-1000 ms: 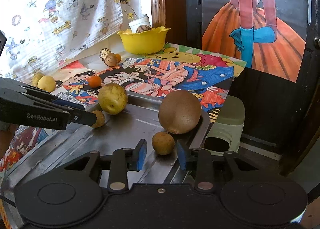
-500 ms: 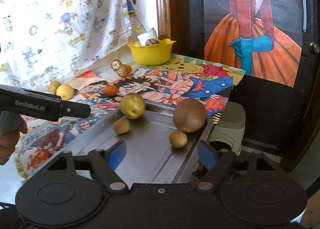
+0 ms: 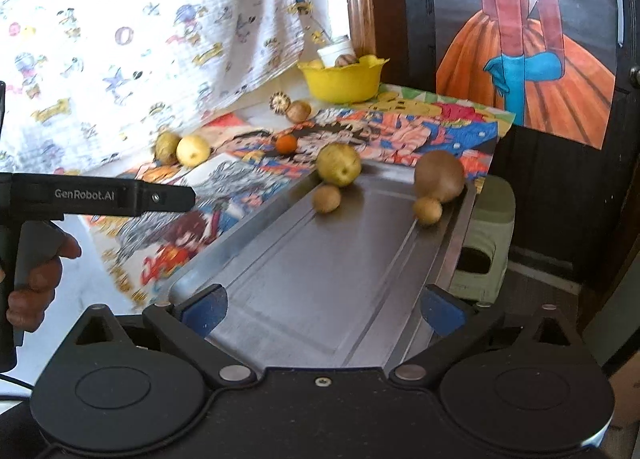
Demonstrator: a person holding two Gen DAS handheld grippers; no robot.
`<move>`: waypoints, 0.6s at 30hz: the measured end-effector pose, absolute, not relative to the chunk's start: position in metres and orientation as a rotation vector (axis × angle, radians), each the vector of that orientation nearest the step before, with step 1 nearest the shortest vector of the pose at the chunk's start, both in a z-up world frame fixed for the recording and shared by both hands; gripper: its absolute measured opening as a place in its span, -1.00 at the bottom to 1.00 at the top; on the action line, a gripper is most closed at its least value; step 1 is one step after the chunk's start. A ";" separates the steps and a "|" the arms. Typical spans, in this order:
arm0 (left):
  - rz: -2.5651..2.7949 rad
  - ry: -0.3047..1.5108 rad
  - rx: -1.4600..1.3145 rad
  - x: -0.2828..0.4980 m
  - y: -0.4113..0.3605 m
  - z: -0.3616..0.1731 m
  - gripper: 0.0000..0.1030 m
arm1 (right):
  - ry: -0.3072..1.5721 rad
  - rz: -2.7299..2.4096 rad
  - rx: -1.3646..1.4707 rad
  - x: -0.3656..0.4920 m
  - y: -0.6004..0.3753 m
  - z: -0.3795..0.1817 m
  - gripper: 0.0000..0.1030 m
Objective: Organize fruits
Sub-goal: 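Open both tools and withdraw them from the tray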
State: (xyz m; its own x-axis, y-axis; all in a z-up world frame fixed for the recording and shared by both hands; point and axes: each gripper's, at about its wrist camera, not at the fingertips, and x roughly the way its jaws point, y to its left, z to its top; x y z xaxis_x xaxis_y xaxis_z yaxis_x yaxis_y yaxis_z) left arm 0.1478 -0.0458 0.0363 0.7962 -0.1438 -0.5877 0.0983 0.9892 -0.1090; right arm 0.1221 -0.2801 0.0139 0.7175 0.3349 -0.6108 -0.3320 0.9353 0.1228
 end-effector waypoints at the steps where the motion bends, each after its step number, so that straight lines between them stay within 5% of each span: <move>1: -0.123 0.634 -0.078 0.143 -0.043 0.037 0.99 | 0.686 0.368 0.003 0.118 -0.278 0.014 0.99; 18: -0.008 0.714 -0.057 0.086 -0.006 0.022 0.99 | 0.808 0.375 -0.011 0.089 -0.254 0.008 0.99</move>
State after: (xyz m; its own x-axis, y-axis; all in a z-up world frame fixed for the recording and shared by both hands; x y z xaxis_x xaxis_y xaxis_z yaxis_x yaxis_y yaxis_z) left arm 0.0860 -0.0064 0.0215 0.7560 -0.0273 -0.6540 -0.0117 0.9984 -0.0551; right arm 0.0888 -0.2539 0.0081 0.6290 0.3232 -0.7070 -0.3312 0.9342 0.1323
